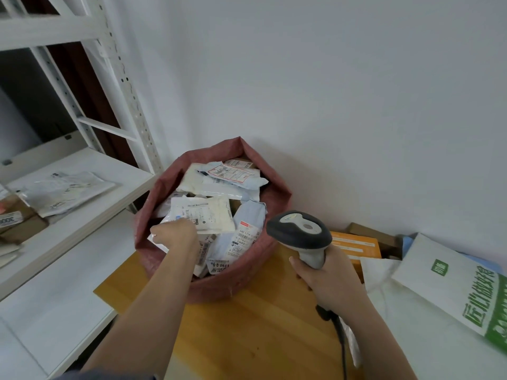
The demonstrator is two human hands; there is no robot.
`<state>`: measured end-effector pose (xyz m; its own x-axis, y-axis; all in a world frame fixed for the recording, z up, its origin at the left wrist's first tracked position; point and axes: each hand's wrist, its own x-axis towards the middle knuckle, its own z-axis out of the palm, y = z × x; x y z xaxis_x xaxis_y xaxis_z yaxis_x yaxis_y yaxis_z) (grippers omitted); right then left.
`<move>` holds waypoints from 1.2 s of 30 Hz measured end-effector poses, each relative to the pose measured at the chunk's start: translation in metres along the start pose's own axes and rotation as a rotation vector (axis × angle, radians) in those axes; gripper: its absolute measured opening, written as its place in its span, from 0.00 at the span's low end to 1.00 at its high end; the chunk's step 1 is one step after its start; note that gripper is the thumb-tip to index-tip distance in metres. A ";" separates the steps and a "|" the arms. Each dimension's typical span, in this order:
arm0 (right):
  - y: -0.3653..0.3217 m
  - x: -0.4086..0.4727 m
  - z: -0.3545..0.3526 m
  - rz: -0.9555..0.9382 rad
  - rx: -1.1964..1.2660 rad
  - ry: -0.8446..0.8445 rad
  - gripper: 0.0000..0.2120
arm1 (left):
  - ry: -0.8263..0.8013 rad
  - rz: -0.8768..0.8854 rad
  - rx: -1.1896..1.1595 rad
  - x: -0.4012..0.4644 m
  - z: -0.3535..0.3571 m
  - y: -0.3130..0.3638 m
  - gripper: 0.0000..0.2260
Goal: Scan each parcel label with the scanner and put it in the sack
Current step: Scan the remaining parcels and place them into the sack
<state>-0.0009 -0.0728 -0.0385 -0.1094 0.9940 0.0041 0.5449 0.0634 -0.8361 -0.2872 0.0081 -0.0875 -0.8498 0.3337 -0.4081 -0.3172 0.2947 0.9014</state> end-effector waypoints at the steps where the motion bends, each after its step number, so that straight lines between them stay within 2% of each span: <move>1: -0.001 0.000 0.003 -0.004 0.000 -0.001 0.09 | -0.041 -0.069 0.005 0.000 0.000 0.001 0.26; 3: -0.002 0.001 0.010 -0.013 -0.005 0.007 0.09 | -0.141 -0.162 -0.007 -0.006 0.001 0.004 0.31; 6: -0.004 0.001 0.017 -0.013 -0.005 0.008 0.08 | -0.349 -0.189 0.011 -0.009 0.002 -0.002 0.12; 8: -0.005 0.000 0.020 -0.004 0.000 0.010 0.07 | -0.307 -0.170 0.130 -0.006 0.000 -0.007 0.10; 10: -0.005 -0.002 0.022 0.012 -0.014 0.025 0.07 | -0.262 -0.127 0.218 -0.004 -0.001 -0.009 0.16; 13: -0.004 -0.008 0.024 0.051 -0.021 0.056 0.07 | -0.323 -0.113 0.210 -0.004 0.002 -0.011 0.21; 17: 0.003 -0.017 0.020 0.097 -0.008 0.095 0.08 | -0.381 -0.082 0.180 -0.010 0.002 -0.018 0.17; 21: 0.008 -0.021 0.012 0.131 0.027 0.123 0.09 | -0.419 -0.093 0.173 -0.023 -0.004 -0.024 0.07; 25: 0.013 -0.027 0.000 0.124 0.048 0.132 0.10 | -0.465 -0.139 0.135 -0.031 -0.007 -0.031 0.08; 27: 0.018 -0.034 -0.010 0.112 0.062 0.118 0.10 | -0.460 -0.136 0.195 -0.036 -0.005 -0.040 0.12; 30: 0.031 -0.043 -0.030 0.108 0.100 0.103 0.09 | -0.403 -0.072 0.350 -0.043 0.002 -0.058 0.19; 34: 0.048 -0.053 -0.049 0.110 0.082 0.114 0.10 | -0.304 0.065 0.548 -0.056 0.003 -0.079 0.16; 36: 0.056 -0.055 -0.053 0.119 0.078 0.102 0.09 | -0.273 0.198 0.611 -0.061 -0.002 -0.088 0.13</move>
<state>0.0799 -0.1194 -0.0559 0.0398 0.9982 -0.0453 0.4824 -0.0589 -0.8740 -0.2084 -0.0403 -0.1416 -0.7054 0.6228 -0.3386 0.1948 0.6296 0.7521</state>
